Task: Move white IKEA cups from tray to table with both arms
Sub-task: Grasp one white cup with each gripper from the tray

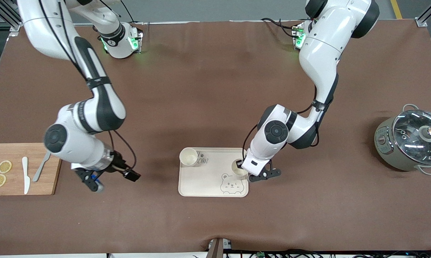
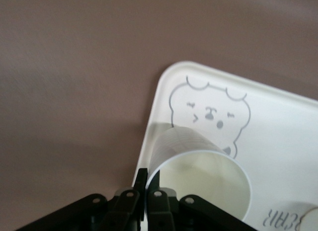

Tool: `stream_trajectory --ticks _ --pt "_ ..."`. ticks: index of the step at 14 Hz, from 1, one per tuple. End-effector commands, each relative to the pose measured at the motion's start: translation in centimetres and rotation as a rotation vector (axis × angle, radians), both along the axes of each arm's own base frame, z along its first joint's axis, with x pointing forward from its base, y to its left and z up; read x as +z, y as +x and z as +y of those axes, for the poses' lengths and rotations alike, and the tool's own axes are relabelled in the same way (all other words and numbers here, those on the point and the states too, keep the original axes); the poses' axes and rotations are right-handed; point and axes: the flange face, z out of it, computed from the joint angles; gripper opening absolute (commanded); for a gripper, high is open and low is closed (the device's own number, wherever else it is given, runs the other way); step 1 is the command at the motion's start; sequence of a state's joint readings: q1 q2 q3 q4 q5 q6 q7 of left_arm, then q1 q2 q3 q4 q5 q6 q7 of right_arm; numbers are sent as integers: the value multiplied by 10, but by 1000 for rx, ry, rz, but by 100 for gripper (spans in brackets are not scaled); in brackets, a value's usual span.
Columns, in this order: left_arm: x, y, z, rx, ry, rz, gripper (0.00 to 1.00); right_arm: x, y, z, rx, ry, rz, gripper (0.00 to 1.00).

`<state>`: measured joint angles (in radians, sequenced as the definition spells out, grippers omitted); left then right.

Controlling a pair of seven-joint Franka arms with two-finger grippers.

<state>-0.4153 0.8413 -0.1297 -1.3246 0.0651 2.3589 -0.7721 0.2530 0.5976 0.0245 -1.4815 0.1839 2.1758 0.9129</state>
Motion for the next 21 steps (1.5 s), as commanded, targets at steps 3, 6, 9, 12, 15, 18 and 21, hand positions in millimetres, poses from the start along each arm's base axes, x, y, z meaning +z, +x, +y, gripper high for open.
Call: stream_trajectory --ticks 3,6,9,12,15,18,21 --pt "83 28 81 78 75 -67 0 -16 -31 75 -91 -10 76 100" --pt "98 31 161 106 125 14 0 -41 -56 108 -81 -33 124 100" --pt "86 15 224 154 148 87 0 -58 -77 143 -125 -42 165 100" --pt "67 -4 261 195 145 153 0 -74 -82 158 -144 -38 149 92" --pt "57 -33 275 207 121 208 0 -90 -77 159 -164 -22 114 75" --pt "44 -50 288 225 114 256 0 -89 -74 160 -209 -6 95 22" --pt "30 -72 298 251 108 308 0 -84 -73 159 -207 -5 96 0"
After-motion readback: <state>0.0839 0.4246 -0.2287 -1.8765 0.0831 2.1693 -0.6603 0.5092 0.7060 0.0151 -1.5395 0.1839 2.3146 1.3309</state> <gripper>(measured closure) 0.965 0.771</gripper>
